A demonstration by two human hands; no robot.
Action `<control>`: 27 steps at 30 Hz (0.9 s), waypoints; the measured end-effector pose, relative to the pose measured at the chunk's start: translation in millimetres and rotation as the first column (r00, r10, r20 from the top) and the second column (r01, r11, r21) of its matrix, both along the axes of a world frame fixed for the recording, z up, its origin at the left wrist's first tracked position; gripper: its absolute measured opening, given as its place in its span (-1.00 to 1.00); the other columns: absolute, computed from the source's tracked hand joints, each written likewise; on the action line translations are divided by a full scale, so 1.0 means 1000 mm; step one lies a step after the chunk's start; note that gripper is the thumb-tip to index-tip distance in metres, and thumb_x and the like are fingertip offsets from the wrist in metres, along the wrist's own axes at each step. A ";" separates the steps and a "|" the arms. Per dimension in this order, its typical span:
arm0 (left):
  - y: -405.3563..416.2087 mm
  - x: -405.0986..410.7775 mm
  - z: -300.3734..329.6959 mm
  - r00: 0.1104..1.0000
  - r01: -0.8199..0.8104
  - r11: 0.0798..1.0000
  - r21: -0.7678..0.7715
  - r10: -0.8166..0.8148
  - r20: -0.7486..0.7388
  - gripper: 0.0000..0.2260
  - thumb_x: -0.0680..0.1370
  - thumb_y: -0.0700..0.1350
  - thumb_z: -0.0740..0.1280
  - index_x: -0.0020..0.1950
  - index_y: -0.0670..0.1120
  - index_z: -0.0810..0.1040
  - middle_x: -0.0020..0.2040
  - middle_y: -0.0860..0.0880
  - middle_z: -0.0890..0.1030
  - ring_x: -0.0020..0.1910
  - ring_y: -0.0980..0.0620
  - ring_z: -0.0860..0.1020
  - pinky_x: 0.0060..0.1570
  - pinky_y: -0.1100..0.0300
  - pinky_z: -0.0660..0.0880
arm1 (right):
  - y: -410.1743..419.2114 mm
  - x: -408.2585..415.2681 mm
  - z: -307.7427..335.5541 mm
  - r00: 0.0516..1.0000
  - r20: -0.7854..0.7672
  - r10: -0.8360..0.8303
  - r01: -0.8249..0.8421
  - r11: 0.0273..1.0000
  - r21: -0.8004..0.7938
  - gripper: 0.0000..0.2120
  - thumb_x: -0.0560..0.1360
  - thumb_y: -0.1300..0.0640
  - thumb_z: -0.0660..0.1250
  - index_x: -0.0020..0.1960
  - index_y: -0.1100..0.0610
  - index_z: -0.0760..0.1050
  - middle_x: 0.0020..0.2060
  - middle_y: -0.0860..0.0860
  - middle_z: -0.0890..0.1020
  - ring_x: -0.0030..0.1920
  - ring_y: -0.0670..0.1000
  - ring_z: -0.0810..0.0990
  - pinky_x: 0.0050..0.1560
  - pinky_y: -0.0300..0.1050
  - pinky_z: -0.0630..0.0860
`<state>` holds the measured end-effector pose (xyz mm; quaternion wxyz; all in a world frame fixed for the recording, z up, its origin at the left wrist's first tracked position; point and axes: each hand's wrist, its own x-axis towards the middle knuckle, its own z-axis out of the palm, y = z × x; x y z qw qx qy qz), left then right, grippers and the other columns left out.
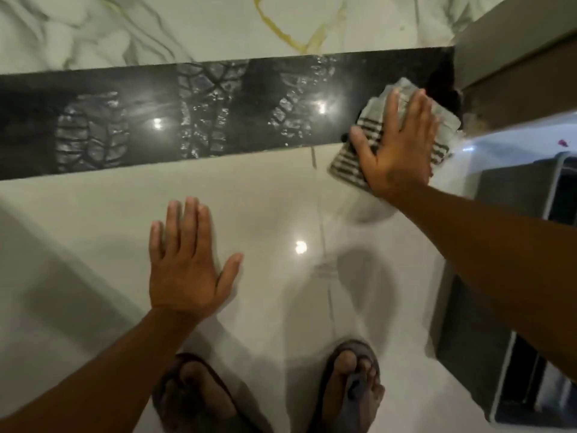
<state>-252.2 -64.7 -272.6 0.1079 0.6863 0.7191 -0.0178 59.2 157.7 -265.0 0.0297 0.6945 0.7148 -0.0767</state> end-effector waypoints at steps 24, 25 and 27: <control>0.020 -0.078 -0.008 1.000 0.005 0.999 0.048 -0.005 0.002 -0.14 0.58 0.35 0.09 0.70 -0.20 0.08 0.72 -0.24 0.10 0.70 -0.29 0.03 0.63 -0.27 -0.06 | 0.036 -0.165 0.005 0.929 -0.127 -0.348 0.357 0.932 0.063 -0.16 0.60 -0.39 -0.06 0.69 0.13 -0.06 0.66 0.27 -0.01 0.66 0.29 -0.03 0.63 0.31 -0.08; 0.018 -0.076 -0.009 1.000 -0.003 0.999 0.047 0.002 0.006 -0.14 0.58 0.35 0.10 0.70 -0.20 0.08 0.72 -0.24 0.10 0.70 -0.29 0.04 0.63 -0.27 -0.06 | 0.033 -0.202 0.007 0.968 -0.156 -0.195 0.208 0.975 0.074 -0.17 0.61 -0.38 -0.02 0.69 0.12 -0.03 0.66 0.25 0.00 0.66 0.29 -0.02 0.63 0.29 -0.05; 0.009 -0.081 -0.009 1.000 -0.010 0.998 0.057 0.010 0.010 -0.14 0.57 0.33 0.11 0.70 -0.20 0.09 0.72 -0.24 0.12 0.70 -0.29 0.06 0.63 -0.26 -0.04 | 0.011 -0.262 0.007 0.946 -0.143 0.291 -0.279 0.955 0.096 -0.22 0.63 -0.35 0.04 0.68 0.11 0.06 0.66 0.24 0.06 0.66 0.27 0.00 0.65 0.25 -0.08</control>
